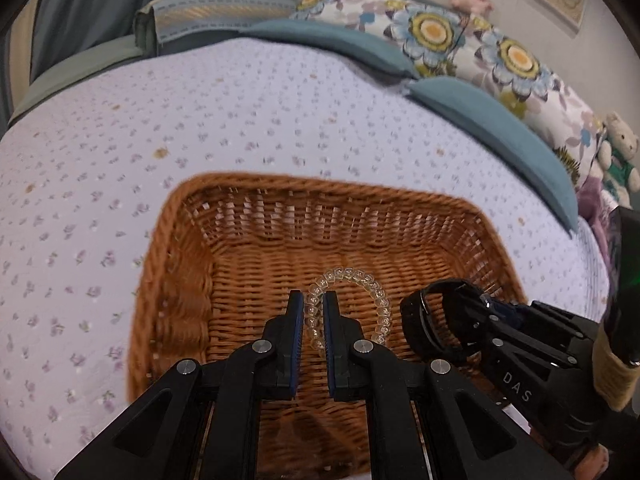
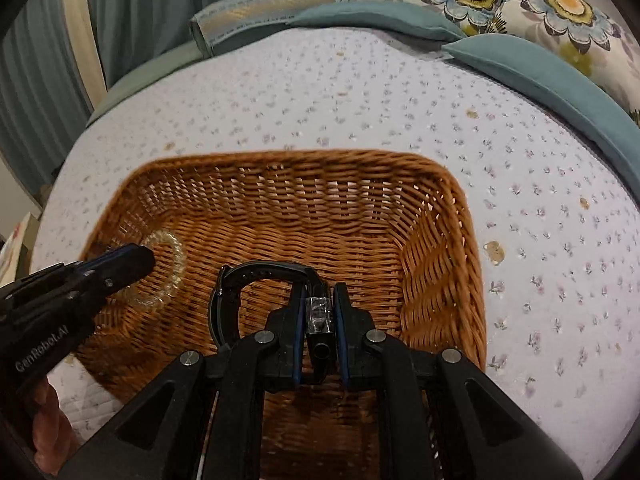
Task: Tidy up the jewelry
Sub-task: 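Carry the bracelet and watch over the wicker basket and open both grippers, then grasp the small gold charm with the left gripper while the right gripper grasps the purple coil hair tie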
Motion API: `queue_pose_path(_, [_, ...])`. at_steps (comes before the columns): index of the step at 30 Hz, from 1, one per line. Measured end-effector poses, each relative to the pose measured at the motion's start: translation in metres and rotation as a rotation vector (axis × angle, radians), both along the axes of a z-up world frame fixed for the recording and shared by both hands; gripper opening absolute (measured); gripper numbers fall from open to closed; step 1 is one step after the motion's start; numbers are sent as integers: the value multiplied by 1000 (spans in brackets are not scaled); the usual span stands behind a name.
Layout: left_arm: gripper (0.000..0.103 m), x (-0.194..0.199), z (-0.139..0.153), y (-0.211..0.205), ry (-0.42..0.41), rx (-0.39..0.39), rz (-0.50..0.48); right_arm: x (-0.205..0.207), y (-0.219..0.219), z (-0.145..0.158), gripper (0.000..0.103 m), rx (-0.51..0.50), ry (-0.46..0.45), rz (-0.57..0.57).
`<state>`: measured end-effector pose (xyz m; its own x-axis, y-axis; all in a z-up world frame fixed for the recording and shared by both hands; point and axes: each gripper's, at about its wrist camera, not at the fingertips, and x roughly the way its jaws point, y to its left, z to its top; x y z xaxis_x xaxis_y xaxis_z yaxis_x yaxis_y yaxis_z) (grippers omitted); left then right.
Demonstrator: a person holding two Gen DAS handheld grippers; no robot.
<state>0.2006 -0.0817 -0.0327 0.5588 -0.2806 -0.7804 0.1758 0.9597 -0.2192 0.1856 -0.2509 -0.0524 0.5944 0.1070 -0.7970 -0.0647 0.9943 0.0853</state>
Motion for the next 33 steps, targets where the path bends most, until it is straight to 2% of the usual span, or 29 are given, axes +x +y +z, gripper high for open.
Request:
queue_pose_path(6, [10, 4, -23, -7, 51, 18, 4, 6, 0, -8, 18, -6, 14, 0])
queue_pose_path(9, [10, 3, -23, -7, 46, 20, 5, 1, -4, -4, 19, 22, 5, 5])
queue_pose_path(11, [16, -2, -18, -5, 37, 10, -9, -6, -4, 4, 29, 34, -21, 12])
queue_pose_path(12, [25, -5, -15, -4, 31, 1, -12, -12, -5, 10, 31, 38, -42, 13])
queue_pose_path(13, [34, -10, -9, -1, 17, -11, -8, -16, -7, 15, 32, 41, -54, 13])
queue_pose_path(15, [41, -19, 1, 4, -11, -38, -5, -30, -8, 28, 32, 44, -91, 17])
queue_pose_path(19, [41, -54, 32, 18, -78, -140, -17, -71, -10, 54, 32, 58, -161, 26])
queue_pose_path(24, [42, -110, 62, 30, -160, -164, -20, -123, -11, 71, 32, 44, -224, 31])
queue_pose_path(28, [42, -152, 71, 42, -194, -171, 3, -158, -16, 70, 32, 46, -244, 35])
queue_pose_path(33, [42, -190, 66, 58, -196, -191, 40, -201, -34, 57, 33, 73, -243, 26])
